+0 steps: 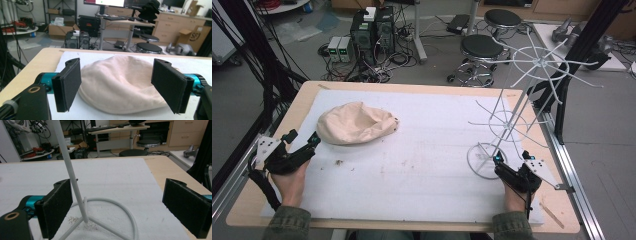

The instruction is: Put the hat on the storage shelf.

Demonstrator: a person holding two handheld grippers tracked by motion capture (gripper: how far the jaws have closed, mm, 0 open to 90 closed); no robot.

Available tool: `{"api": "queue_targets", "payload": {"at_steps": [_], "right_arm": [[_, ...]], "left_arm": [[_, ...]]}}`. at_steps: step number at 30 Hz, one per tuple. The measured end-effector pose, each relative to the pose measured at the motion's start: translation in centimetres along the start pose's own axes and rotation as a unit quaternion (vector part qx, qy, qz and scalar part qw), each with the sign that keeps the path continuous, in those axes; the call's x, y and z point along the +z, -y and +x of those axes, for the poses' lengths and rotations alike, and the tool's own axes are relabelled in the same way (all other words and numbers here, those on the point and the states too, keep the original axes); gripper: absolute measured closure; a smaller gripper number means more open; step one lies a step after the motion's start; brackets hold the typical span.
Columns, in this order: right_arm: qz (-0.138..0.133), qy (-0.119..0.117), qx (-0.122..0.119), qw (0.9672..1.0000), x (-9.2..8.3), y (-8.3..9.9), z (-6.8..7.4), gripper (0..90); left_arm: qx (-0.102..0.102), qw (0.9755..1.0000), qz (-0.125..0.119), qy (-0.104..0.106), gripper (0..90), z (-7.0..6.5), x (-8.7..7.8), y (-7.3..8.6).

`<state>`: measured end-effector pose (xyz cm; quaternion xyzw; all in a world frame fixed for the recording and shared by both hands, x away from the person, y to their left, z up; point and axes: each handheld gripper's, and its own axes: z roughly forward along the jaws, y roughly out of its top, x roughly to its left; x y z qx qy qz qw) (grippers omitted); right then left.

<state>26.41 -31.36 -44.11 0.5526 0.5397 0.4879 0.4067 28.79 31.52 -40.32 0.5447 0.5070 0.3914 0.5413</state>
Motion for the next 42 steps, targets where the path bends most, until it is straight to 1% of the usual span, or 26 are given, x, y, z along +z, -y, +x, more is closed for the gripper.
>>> {"api": "queue_targets", "payload": {"at_steps": [2, 5, 8, 10, 11, 13, 14, 16, 18, 19, 21, 25, 30, 32, 34, 36, 38, 42], "right_arm": [[-0.001, 0.001, -0.002, 1.0, -0.1, -0.1, 0.1, 8.4], [-0.006, 0.005, -0.014, 0.9999, -0.2, -0.2, 0.1, 8.4], [-0.009, 0.005, -0.018, 0.9998, -0.3, -0.3, 0.2, 8.4], [-0.01, 0.005, -0.019, 0.9997, -0.3, -0.3, 0.2, 8.5], [-0.01, 0.005, -0.019, 0.9998, -0.3, -0.3, 0.2, 8.4], [-0.011, 0.003, -0.015, 0.9998, -0.3, -0.3, 0.2, 8.4], [-0.012, 0.003, -0.013, 0.9998, -0.3, -0.4, 0.2, 8.4], [-0.012, 0.004, -0.017, 0.9998, -0.3, -0.4, 0.2, 8.4], [-0.011, 0.004, -0.017, 0.9998, -0.4, -0.4, 0.2, 8.5], [-0.012, 0.004, -0.018, 0.9998, -0.4, -0.4, 0.2, 8.5], [-0.015, 0.004, -0.02, 0.9997, -0.4, -0.4, 0.2, 8.4], [-0.015, 0.002, -0.02, 0.9997, -0.4, -0.5, 0.3, 8.4], [-0.017, 0.003, -0.021, 0.9996, -0.4, -0.6, 0.2, 8.4], [-0.016, 0.003, -0.019, 0.9997, -0.4, -0.6, 0.1, 8.4], [-0.018, 0.002, -0.018, 0.9997, -0.4, -0.6, 0.1, 8.4], [-0.019, 0.003, -0.02, 0.9996, -0.4, -0.6, 0.1, 8.4], [-0.018, 0.003, -0.018, 0.9997, -0.5, -0.6, 0.1, 8.5], [-0.018, 0.003, -0.021, 0.9996, -0.5, -0.6, 0.1, 8.5]], "left_arm": [[-0.003, 1.0, 0.0, 0.003, 24.6, -0.1, 0.5, -0.8], [-0.008, 0.9999, 0.007, 0.01, 24.9, -0.1, 1.5, -1.9], [-0.018, 0.9996, 0.01, 0.017, 25.9, 0.1, 2.3, -2.5], [-0.012, 0.9997, 0.012, 0.018, 25.8, 0.1, 2.5, -2.8], [-0.006, 0.9997, 0.016, 0.016, 25.9, 0.0, 2.8, -3.0], [0.002, 0.9996, 0.021, 0.018, 25.9, -0.1, 3.0, -3.2], [0.0, 0.9995, 0.024, 0.021, 25.9, -0.1, 3.1, -3.4], [-0.001, 0.9992, 0.027, 0.029, 25.9, -0.1, 3.3, -3.7], [0.004, 0.9992, 0.029, 0.027, 25.9, -0.1, 3.5, -4.0], [0.009, 0.9988, 0.038, 0.029, 26.0, 0.0, 3.8, -4.2], [0.011, 0.9984, 0.046, 0.031, 26.0, 0.0, 4.2, -4.5], [0.013, 0.9978, 0.047, 0.046, 28.7, -0.1, 4.8, -5.2], [0.034, 0.9955, 0.062, 0.063, 29.1, -0.6, 5.7, -5.9], [0.04, 0.9949, 0.068, 0.063, 29.1, -0.8, 6.2, -6.0], [0.04, 0.9942, 0.076, 0.065, 29.3, -0.8, 6.8, -6.0], [0.043, 0.9933, 0.084, 0.066, 29.5, -1.0, 7.3, -6.0], [0.053, 0.9916, 0.095, 0.07, 29.5, -1.1, 7.9, -5.9], [0.055, 0.9904, 0.1, 0.077, 29.6, -1.4, 8.8, -6.0]]}}
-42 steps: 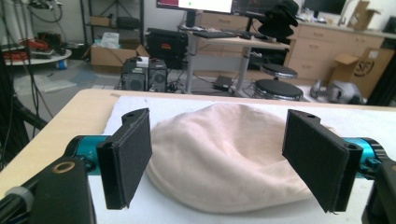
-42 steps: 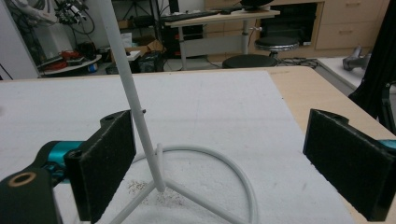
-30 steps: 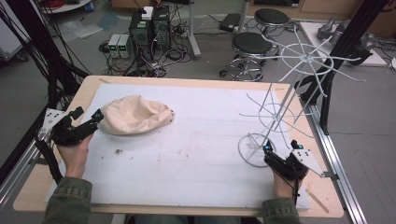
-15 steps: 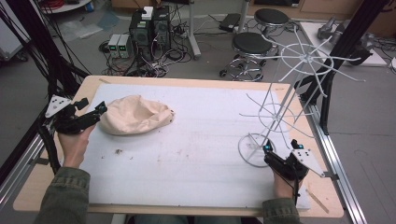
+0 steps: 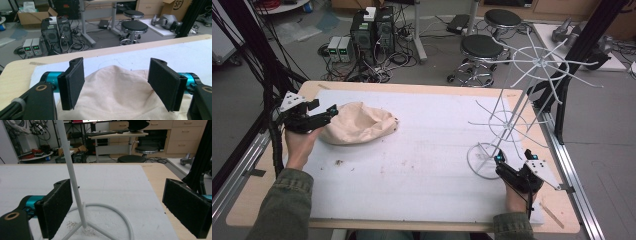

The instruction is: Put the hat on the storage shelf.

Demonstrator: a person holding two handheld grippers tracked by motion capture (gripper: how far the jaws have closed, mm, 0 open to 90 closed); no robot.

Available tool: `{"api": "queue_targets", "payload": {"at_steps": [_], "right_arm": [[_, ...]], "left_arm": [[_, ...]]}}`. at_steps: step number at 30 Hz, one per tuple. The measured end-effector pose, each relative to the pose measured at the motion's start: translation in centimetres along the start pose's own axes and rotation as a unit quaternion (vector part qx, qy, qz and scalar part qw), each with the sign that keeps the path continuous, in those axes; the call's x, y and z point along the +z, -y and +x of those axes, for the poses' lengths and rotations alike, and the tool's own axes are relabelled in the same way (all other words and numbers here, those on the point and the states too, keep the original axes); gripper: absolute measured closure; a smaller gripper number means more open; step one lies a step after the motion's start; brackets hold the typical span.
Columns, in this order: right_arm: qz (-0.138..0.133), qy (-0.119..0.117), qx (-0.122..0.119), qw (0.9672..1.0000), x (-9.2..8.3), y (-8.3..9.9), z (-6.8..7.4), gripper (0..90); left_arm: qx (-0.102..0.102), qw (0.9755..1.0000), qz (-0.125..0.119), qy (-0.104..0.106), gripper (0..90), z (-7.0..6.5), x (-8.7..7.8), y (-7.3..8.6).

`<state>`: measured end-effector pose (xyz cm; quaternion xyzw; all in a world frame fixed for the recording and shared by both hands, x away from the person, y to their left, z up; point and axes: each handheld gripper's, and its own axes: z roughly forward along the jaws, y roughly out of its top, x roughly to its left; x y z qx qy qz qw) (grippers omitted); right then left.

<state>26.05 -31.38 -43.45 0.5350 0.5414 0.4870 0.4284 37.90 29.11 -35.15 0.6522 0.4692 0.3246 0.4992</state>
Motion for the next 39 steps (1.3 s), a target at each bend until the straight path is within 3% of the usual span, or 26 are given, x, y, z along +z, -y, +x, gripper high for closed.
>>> {"api": "queue_targets", "payload": {"at_steps": [10, 17, 19, 23, 24, 28, 29, 31, 37, 39], "right_arm": [[-0.002, 0.004, -0.001, 1.0, -0.1, 0.0, -0.1, 8.5], [-0.001, 0.004, -0.001, 1.0, -0.2, 0.0, -0.2, 8.5], [0.0, 0.002, 0.001, 1.0, -0.2, 0.0, -0.2, 8.4], [-0.002, 0.002, 0.002, 1.0, -0.2, 0.0, -0.2, 8.5], [-0.001, 0.002, 0.001, 1.0, -0.2, 0.0, -0.2, 8.4], [-0.001, 0.001, 0.002, 1.0, -0.2, 0.0, -0.2, 8.5], [-0.001, 0.001, 0.002, 1.0, -0.2, 0.0, -0.2, 8.5], [-0.001, 0.0, -0.001, 1.0, -0.3, 0.0, -0.2, 8.5], [0.0, -0.003, -0.002, 1.0, -0.3, 0.0, -0.2, 8.5], [-0.001, -0.003, -0.001, 1.0, -0.3, 0.0, -0.2, 8.4]], "left_arm": [[0.007, 1.0, 0.003, -0.003, 29.2, 0.8, 1.9, -0.9], [-0.002, 0.9999, 0.016, -0.005, 30.1, 1.9, 3.3, -0.7], [0.002, 0.9995, 0.032, 0.001, 30.6, 2.3, 4.1, -0.5], [0.034, 0.9973, 0.065, 0.006, 29.0, 2.4, 5.7, -0.4], [0.029, 0.997, 0.07, 0.017, 29.3, 2.5, 6.1, -0.4], [0.049, 0.9914, 0.117, 0.03, 29.6, 2.5, 7.7, -0.2], [0.055, 0.9902, 0.126, 0.026, 29.6, 2.5, 8.0, -0.1], [0.048, 0.9908, 0.125, 0.02, 30.0, 2.6, 8.5, 0.2], [0.06, 0.9834, 0.171, -0.002, 31.6, 3.6, 9.6, 1.4], [0.06, 0.9825, 0.176, -0.011, 31.8, 3.8, 9.8, 1.6]]}}
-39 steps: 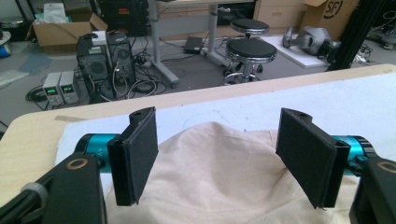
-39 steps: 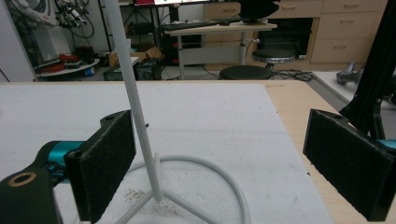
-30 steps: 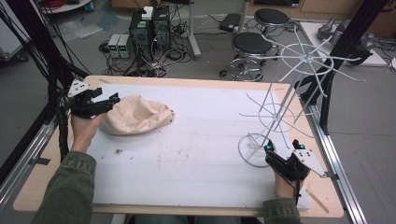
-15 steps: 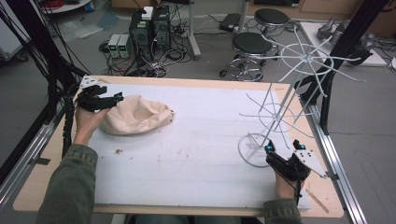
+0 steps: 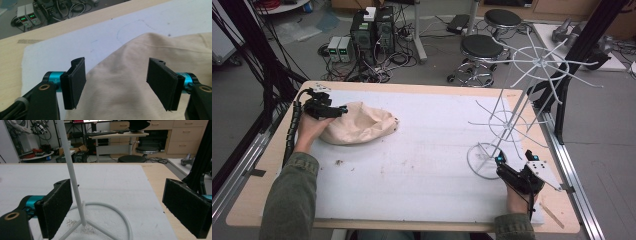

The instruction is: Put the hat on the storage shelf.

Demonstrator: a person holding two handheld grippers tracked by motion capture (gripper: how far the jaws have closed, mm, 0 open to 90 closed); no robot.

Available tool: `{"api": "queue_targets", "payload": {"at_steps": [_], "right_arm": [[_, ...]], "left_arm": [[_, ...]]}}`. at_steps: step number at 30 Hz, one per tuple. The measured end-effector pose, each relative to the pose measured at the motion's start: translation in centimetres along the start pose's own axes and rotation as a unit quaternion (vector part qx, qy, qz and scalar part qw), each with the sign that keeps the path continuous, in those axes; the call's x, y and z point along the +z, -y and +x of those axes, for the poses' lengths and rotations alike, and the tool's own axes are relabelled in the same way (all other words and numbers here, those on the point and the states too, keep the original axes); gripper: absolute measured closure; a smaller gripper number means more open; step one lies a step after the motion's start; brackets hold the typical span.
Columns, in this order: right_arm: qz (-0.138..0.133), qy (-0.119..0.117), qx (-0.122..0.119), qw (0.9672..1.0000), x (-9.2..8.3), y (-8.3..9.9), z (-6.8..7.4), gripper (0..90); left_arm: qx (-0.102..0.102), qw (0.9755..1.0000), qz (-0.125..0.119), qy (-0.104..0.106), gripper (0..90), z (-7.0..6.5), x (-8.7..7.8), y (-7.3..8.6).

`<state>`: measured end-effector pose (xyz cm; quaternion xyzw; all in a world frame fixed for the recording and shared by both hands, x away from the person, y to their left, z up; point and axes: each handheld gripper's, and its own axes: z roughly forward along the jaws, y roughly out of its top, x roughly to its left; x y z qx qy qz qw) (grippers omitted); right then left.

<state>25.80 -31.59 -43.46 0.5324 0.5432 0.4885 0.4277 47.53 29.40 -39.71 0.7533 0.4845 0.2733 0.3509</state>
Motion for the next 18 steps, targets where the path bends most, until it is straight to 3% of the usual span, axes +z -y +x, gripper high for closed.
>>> {"api": "queue_targets", "payload": {"at_steps": [9, 13, 18], "right_arm": [[0.001, -0.002, -0.002, 1.0, 0.0, 0.0, 0.1, 8.4], [0.002, -0.001, 0.0, 1.0, 0.1, 0.0, 0.1, 8.5], [0.002, -0.003, 0.001, 1.0, 0.0, 0.0, 0.1, 8.5]], "left_arm": [[-0.006, 0.9995, 0.028, 0.014, 34.1, 0.2, 1.0, 0.6], [0.015, 0.9986, 0.051, 0.009, 34.6, -0.3, 1.5, 0.4], [0.044, 0.9939, 0.101, -0.003, 34.8, -0.8, 2.7, -0.3]]}}
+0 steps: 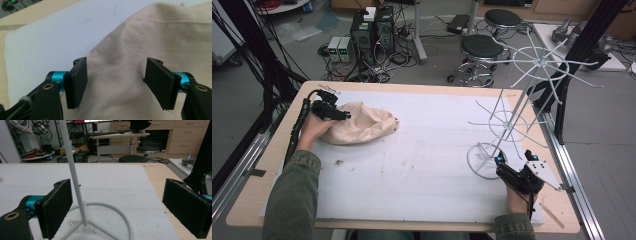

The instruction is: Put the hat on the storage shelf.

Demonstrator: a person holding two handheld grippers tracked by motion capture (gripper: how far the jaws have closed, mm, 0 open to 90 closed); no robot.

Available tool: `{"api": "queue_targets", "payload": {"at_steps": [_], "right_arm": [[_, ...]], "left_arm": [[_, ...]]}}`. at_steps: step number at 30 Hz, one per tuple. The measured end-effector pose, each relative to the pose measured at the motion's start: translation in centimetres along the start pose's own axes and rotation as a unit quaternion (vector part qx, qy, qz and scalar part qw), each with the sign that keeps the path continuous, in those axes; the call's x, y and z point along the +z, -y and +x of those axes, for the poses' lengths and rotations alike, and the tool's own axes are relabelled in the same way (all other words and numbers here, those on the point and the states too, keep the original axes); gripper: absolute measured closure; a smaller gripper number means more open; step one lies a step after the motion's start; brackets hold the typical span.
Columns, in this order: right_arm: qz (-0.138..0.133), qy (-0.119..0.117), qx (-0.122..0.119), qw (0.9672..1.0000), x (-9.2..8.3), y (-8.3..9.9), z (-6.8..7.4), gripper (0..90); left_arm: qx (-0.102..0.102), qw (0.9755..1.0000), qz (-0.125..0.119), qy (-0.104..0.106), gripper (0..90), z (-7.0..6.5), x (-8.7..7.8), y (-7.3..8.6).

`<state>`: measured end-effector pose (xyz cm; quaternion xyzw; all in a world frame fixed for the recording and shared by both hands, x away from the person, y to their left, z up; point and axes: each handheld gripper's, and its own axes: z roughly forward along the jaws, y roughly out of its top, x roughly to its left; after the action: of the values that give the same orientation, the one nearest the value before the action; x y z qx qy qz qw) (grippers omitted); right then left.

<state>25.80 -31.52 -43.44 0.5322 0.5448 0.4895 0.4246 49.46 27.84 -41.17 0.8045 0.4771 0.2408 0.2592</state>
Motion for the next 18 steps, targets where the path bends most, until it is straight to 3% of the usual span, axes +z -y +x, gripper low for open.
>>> {"api": "queue_targets", "payload": {"at_steps": [5, 11, 18], "right_arm": [[0.0, -0.001, -0.001, 1.0, 0.0, 0.0, 0.0, 8.5], [-0.003, -0.002, -0.003, 1.0, -0.1, 0.0, 0.0, 8.5], [-0.005, -0.003, 0.0, 1.0, -0.2, 0.0, -0.2, 8.4]], "left_arm": [[0.0, 0.9997, 0.018, -0.018, 35.3, -0.3, 0.8, -0.3], [0.004, 0.9985, 0.024, -0.05, 47.1, -0.5, 1.0, -0.4], [0.033, 0.9955, 0.013, -0.088, 60.6, -1.1, 1.1, -0.3]]}}
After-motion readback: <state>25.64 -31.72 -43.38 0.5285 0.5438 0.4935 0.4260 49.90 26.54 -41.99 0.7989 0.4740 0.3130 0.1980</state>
